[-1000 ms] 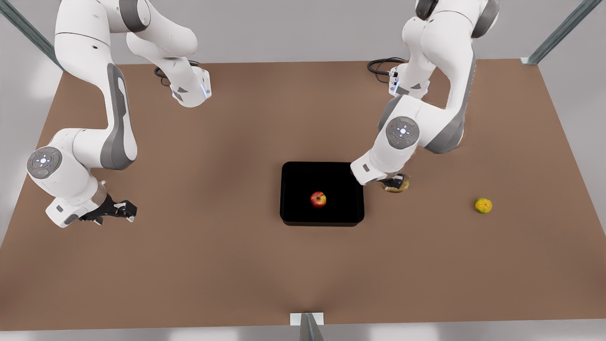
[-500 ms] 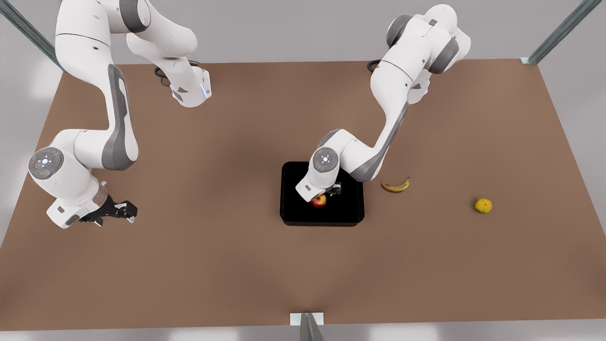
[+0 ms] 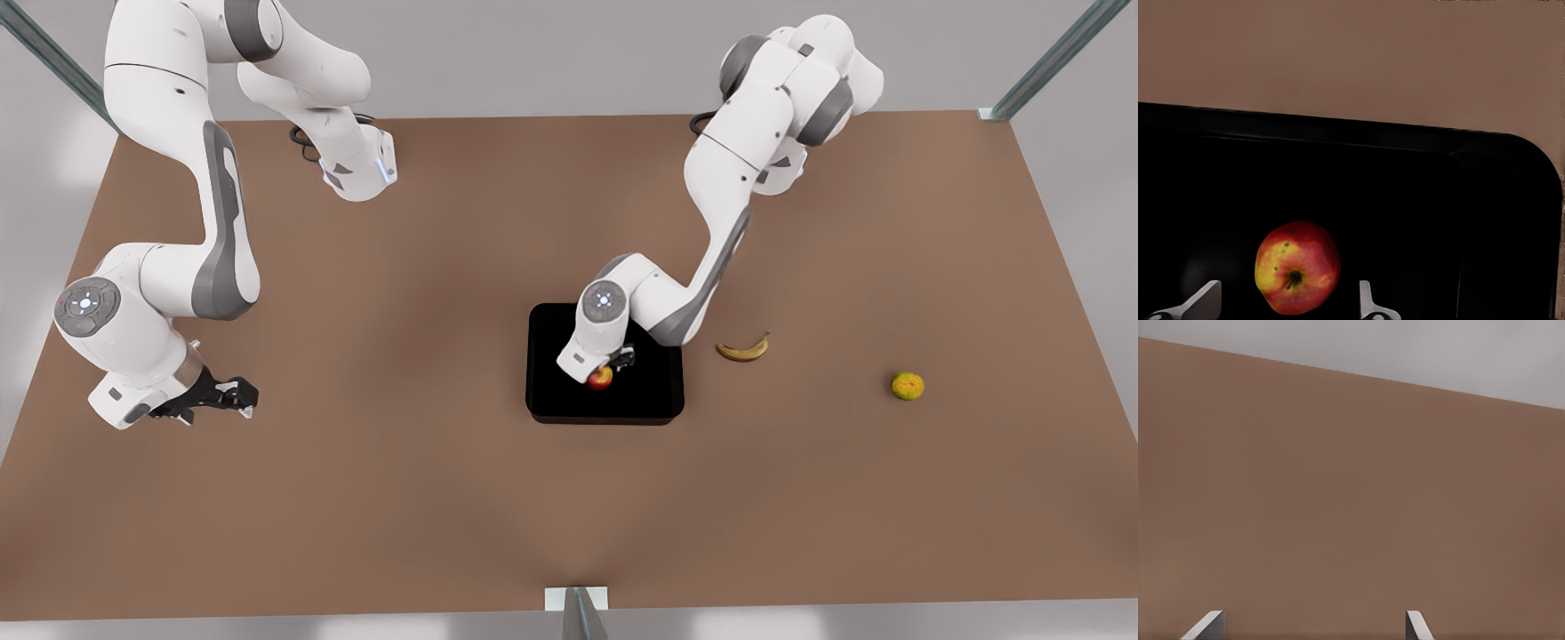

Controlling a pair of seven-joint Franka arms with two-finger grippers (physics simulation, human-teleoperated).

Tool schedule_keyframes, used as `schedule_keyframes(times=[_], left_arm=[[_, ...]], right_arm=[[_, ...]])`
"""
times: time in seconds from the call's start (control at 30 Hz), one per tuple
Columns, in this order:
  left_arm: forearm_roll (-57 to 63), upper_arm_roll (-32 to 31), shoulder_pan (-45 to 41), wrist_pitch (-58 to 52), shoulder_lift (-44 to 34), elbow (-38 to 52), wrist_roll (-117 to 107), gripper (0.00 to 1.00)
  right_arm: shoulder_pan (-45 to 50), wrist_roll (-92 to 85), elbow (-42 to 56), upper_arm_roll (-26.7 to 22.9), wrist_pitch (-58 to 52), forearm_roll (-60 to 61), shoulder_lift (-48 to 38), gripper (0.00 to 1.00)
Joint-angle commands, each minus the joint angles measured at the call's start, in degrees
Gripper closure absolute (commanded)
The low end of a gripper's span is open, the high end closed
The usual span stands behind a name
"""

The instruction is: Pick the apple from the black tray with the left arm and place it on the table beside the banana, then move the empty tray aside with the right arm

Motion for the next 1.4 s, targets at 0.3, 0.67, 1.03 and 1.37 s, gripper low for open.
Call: schedule_keyframes(times=[0.3,0.67,1.03,1.37], left_arm=[[2.45,0.09,-0.26,5.33,1.07,-2.19,-8.14,0.0],[3.42,0.61,-0.08,7.97,3.35,-2.1,-7.96,0.0],[2.54,0.88,6.06,-19.63,-9.74,-1.31,9.43,0.33],[3.07,0.88,35.33,-10.76,-2.98,-1.84,53.91,0.33]], right_arm=[[0.0,-0.47,0.03,-0.01,-0.02,0.06,-0.05,0.0],[0.0,-0.47,0.03,-0.01,-0.02,0.06,-0.05,0.0],[0.09,-0.21,0.03,-0.01,-0.02,0.33,-0.05,0.0],[11.08,25.01,16.2,11.95,-37.11,8.5,3.2,0.05]])
